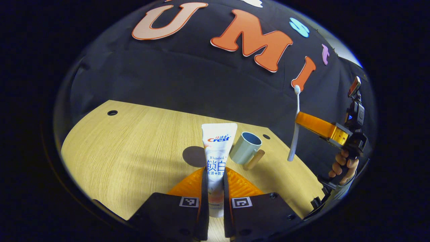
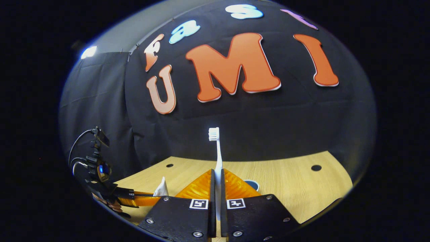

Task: Put the toothbrush and toothpaste on the desktop into the cup, then pick up the cup and place it on the coaster on the desktop.

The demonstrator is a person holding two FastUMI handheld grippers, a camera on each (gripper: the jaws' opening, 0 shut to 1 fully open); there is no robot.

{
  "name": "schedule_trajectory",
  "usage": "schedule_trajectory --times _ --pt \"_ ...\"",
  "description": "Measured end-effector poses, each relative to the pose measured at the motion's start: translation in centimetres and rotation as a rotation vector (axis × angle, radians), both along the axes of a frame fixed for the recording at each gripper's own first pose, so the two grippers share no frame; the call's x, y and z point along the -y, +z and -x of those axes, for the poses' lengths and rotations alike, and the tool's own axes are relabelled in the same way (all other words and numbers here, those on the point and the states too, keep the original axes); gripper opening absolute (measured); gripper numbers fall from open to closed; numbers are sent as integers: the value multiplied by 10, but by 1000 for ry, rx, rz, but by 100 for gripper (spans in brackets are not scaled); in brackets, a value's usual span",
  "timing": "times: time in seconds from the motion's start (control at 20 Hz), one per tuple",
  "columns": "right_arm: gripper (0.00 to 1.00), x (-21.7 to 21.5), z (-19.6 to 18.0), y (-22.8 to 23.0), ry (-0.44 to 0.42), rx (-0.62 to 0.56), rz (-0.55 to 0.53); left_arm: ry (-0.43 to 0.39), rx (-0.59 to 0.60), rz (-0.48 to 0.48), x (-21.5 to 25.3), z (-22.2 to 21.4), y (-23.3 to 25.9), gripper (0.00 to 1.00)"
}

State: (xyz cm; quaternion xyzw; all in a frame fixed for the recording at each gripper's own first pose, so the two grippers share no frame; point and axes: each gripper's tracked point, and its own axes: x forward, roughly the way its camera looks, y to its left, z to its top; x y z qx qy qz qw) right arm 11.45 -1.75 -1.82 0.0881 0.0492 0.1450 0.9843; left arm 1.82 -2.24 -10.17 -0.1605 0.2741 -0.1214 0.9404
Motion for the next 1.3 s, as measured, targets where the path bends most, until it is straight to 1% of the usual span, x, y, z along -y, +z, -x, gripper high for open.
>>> schedule_trajectory --times 0.1,0.2,0.4,0.55,0.65,0.75,1.1,1.3 --pt "6 0 -7 8 2 65 -5 8 15 2 0 0 0 22" --pt "6 -2 -16 12 3 86 -27 11 27 6 -1 1 2 22" --pt "6 1 -21 12 -15 148 -44 21 40 14 -2 2 3 22" --pt "6 7 -40 12 -32 181 -55 41 38 16 -6 4 3 22" --pt "6 18 -48 3 -68 191 -57 54 34 15 -7 5 4 22" --pt "6 29 -54 -7 -87 193 -68 68 31 11 -12 4 2 21" --pt "6 33 -84 -40 -84 160 -103 83 39 35 -25 8 2 22" --pt "6 26 -92 -61 -84 134 -60 97 49 20 -28 5 4 22"
